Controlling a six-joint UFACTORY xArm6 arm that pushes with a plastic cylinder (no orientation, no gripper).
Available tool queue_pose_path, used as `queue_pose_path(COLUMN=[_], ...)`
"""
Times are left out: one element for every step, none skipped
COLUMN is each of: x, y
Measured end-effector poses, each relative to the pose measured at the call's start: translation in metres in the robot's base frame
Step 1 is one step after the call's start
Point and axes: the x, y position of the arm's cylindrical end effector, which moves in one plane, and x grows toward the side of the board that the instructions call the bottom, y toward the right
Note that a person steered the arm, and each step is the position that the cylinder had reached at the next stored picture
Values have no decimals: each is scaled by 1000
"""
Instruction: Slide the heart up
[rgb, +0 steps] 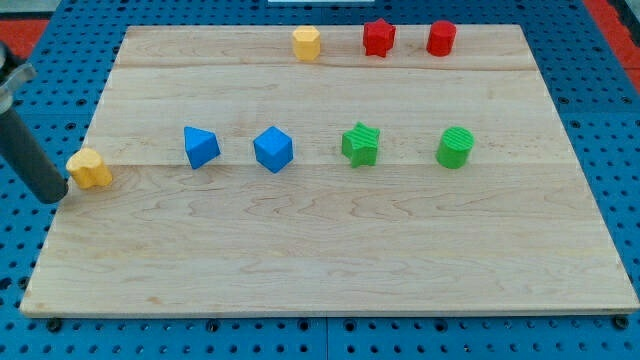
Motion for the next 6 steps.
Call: queue_pose_path(x=[-24, -19, -3, -57, -134, -165], y=[31, 54, 63, 79, 93, 104])
